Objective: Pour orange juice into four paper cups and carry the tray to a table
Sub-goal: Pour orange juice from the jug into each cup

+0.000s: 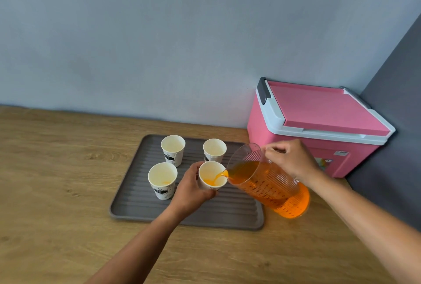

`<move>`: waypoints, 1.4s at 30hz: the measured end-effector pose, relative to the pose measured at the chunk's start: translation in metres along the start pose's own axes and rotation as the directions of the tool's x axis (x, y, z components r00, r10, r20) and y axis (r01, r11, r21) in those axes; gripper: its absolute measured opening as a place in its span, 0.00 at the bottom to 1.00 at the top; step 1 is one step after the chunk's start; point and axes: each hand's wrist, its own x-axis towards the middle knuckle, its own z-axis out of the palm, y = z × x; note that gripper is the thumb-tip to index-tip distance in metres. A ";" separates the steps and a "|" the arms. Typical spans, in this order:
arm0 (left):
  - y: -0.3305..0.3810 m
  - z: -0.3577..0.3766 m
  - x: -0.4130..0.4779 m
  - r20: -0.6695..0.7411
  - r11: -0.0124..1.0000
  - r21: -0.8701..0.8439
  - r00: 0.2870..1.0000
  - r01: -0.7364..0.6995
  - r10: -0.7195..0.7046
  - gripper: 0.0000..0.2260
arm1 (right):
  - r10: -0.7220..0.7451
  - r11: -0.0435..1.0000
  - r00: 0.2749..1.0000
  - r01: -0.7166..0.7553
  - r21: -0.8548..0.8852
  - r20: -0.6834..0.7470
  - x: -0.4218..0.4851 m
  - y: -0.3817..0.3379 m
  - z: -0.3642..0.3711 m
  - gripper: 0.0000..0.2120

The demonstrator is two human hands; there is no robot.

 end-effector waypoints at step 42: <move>-0.015 0.005 0.006 0.009 1.000 -0.004 1.000 -0.018 0.018 0.32 | -0.024 0.995 0.996 0.033 -0.099 0.090 0.006 -0.005 0.000 0.20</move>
